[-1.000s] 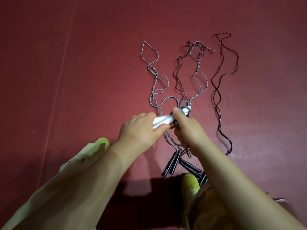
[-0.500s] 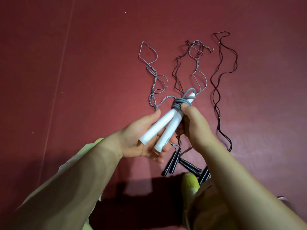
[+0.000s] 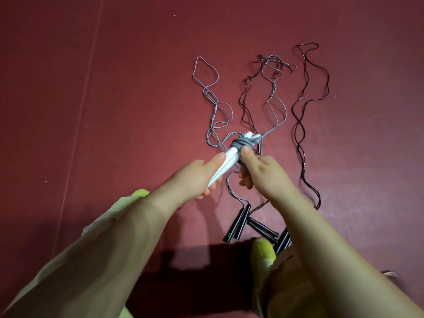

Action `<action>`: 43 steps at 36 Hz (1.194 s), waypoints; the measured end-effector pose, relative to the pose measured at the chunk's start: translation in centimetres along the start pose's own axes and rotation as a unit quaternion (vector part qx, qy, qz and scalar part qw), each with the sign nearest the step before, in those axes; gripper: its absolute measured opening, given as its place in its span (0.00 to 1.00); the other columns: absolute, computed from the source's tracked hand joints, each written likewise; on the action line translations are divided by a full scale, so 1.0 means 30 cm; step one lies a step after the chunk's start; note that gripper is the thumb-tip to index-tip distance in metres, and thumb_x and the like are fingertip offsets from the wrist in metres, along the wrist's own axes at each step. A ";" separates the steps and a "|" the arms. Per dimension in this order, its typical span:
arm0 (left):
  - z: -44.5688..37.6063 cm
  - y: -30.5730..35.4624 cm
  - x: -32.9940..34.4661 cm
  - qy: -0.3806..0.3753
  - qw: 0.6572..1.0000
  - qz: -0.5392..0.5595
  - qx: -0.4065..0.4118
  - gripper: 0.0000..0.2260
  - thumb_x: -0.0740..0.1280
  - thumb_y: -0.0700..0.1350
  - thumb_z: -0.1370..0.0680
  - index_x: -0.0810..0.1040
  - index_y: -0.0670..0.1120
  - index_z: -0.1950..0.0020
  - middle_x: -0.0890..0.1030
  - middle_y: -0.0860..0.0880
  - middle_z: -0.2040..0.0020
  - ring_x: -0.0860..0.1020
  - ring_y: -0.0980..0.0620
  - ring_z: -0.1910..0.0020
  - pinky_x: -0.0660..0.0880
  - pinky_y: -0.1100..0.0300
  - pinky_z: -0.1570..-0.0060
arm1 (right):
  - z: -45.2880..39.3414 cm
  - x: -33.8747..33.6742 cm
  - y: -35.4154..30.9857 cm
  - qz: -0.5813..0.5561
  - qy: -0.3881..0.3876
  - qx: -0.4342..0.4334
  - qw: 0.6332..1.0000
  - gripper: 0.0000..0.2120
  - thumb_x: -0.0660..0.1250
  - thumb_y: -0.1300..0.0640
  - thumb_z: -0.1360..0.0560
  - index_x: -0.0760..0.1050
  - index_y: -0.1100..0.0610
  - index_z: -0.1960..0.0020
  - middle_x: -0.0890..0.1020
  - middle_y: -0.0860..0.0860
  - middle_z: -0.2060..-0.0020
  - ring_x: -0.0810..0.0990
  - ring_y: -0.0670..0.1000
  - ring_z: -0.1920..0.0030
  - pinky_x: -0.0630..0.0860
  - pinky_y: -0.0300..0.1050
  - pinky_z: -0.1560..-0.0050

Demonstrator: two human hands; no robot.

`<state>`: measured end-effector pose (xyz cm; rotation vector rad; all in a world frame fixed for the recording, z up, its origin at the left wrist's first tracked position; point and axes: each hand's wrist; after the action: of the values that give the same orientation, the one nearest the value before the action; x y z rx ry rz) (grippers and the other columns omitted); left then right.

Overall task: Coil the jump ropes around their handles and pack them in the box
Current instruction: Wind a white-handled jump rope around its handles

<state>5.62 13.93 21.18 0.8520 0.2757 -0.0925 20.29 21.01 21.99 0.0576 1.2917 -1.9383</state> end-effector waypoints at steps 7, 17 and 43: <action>-0.003 -0.017 -0.028 0.109 0.977 -0.167 0.074 0.27 0.57 0.65 0.24 0.74 0.40 0.61 0.77 0.46 0.68 0.76 0.43 0.64 0.73 0.48 0.60 | 0.016 0.014 -0.018 -0.183 -0.093 0.065 0.977 0.30 0.52 0.34 0.22 0.76 0.59 0.58 0.73 0.52 0.73 0.71 0.50 0.77 0.68 0.40 0.73; 0.009 -0.004 -0.010 0.083 0.982 -0.156 0.070 0.19 0.72 0.61 0.33 0.73 0.48 0.57 0.71 0.55 0.66 0.68 0.56 0.69 0.61 0.59 0.70 | 0.017 0.019 -0.025 -0.185 -0.034 0.037 0.981 0.19 0.60 0.43 0.24 0.61 0.51 0.68 0.60 0.52 0.72 0.55 0.48 0.75 0.50 0.44 0.72; 0.021 -0.010 0.024 -0.138 0.964 0.225 -0.022 0.22 0.56 0.61 0.21 0.76 0.43 0.54 0.76 0.45 0.67 0.73 0.49 0.72 0.70 0.60 0.69 | 0.017 -0.055 0.002 -0.054 -0.094 -0.023 0.994 0.26 0.53 0.44 0.18 0.76 0.61 0.63 0.73 0.53 0.75 0.71 0.51 0.76 0.70 0.40 0.71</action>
<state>6.38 13.28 21.17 0.8281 -0.1814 0.2182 21.65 21.56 22.93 -0.2175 1.2331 -1.9519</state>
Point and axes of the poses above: each hand's wrist, its own z-axis away from the middle knuckle, its own x-axis out of the palm, y = z × x
